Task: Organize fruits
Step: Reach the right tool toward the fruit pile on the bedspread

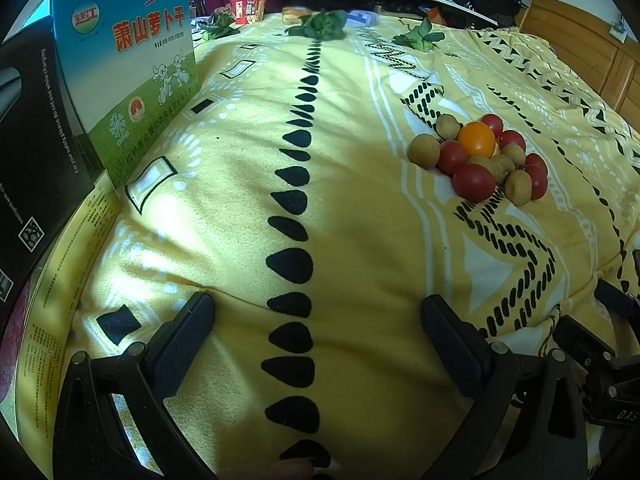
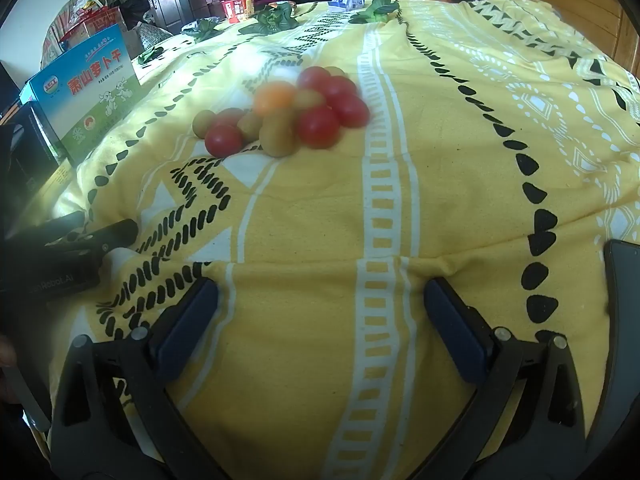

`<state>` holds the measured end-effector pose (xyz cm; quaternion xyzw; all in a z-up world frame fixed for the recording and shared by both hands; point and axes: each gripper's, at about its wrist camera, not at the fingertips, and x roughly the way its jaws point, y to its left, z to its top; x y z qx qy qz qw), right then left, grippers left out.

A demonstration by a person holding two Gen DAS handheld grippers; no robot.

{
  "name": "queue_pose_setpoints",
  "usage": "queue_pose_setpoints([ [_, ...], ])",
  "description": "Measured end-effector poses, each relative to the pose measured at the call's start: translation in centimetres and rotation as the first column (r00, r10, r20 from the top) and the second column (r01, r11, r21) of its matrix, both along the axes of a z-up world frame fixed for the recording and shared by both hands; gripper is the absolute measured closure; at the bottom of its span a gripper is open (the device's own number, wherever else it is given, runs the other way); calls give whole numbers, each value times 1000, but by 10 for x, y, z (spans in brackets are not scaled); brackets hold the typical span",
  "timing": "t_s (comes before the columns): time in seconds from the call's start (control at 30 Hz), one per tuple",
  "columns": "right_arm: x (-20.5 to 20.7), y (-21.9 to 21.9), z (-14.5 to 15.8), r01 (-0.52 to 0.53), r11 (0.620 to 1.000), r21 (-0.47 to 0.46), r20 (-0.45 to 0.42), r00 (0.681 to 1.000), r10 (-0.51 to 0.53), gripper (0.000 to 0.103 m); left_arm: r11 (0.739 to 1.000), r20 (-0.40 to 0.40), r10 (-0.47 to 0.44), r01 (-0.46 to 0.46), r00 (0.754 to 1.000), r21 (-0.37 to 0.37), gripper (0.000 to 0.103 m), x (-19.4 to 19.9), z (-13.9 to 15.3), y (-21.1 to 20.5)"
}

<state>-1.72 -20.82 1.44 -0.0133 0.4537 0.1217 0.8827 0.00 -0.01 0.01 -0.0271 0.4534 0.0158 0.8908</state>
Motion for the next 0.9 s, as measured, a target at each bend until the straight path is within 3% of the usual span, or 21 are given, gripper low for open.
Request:
queue_pose_setpoints([
  [0.47, 2, 8, 2, 0, 999, -38, -15, 1000, 0, 0, 1000, 1, -1, 1, 1000, -5, 0, 1, 0, 1],
  [0.6, 0, 4, 11, -18, 1000, -12, -67, 998, 18, 1, 1000, 5, -3, 4, 1000, -22, 0, -2, 0, 5],
  [0.77, 10, 0, 55, -51, 993, 110, -14, 999, 53, 19, 999, 12, -4, 5, 1000, -40, 0, -6, 2, 8],
  [0.9, 56, 12, 62, -59, 982, 177, -59, 996, 70, 54, 999, 15, -4, 5, 1000, -54, 0, -8, 4, 10],
])
